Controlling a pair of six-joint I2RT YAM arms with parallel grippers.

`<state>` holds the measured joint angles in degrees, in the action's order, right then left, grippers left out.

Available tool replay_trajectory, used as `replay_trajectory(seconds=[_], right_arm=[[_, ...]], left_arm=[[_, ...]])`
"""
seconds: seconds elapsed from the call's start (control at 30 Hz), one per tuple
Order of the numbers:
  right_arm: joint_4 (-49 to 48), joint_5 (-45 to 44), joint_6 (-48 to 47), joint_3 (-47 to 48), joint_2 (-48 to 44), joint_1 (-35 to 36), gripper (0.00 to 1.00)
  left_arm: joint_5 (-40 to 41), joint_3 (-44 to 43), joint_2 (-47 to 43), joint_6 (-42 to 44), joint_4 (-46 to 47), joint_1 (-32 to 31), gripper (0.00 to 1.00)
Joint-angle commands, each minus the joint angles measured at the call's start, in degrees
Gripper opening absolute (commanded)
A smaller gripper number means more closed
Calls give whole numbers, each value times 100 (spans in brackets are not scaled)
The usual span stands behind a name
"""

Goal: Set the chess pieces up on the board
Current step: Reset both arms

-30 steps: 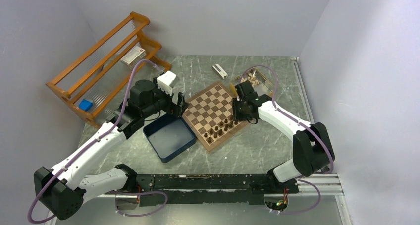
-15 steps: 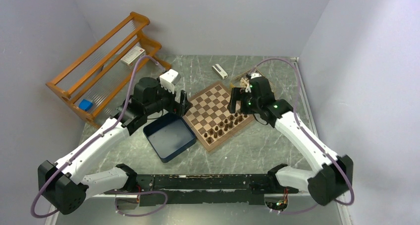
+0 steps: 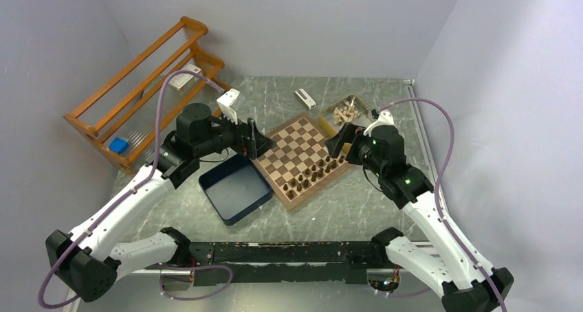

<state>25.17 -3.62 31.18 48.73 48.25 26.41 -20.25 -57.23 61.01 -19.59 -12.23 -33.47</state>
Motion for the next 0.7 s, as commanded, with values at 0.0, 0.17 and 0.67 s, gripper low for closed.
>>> replay_trajectory(seconds=[0.0, 0.17, 0.67], right_arm=[[-80, -431, 240, -160, -281, -24, 100], [-229, -315, 101, -338, -651, -31, 100], [-233, -554, -109, -399, -1074, -27, 100]], left_arm=[[-62, 229, -334, -262, 273, 16, 98], [108, 513, -445, -334, 286, 19, 98], [299, 441, -428, -291, 322, 19, 98]])
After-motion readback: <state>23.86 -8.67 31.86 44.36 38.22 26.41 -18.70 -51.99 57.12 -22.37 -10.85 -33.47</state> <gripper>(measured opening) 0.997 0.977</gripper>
